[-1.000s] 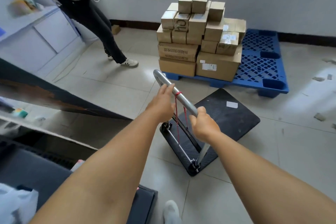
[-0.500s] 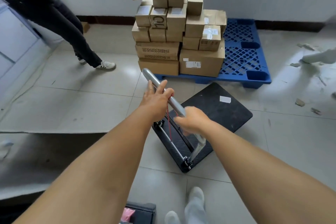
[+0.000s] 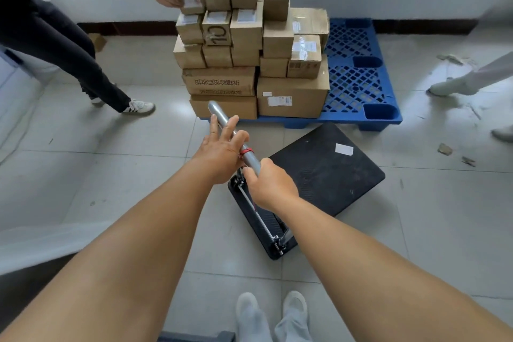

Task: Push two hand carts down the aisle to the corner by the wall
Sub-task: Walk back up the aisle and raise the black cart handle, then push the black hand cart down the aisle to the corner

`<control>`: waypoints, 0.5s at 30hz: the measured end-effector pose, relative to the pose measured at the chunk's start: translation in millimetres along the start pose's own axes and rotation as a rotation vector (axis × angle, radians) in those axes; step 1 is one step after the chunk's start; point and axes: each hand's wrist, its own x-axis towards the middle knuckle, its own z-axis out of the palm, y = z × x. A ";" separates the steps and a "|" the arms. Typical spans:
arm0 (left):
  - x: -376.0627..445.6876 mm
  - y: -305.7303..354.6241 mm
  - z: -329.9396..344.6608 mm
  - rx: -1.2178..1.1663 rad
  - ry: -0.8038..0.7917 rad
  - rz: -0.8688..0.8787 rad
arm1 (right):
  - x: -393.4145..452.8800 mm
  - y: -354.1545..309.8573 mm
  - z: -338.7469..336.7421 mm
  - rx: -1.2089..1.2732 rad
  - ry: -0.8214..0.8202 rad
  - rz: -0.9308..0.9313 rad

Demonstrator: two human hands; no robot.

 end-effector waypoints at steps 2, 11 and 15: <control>14.9 1.1 -3.2 0.004 0.001 0.037 | 9.1 -1.3 -4.7 -0.002 0.040 0.033; 73.6 32.2 -15.7 0.112 -0.002 0.204 | 29.8 7.2 -34.0 0.072 0.203 0.133; 96.5 63.7 -14.7 0.073 -0.009 0.264 | 35.2 28.6 -60.3 0.053 0.252 0.191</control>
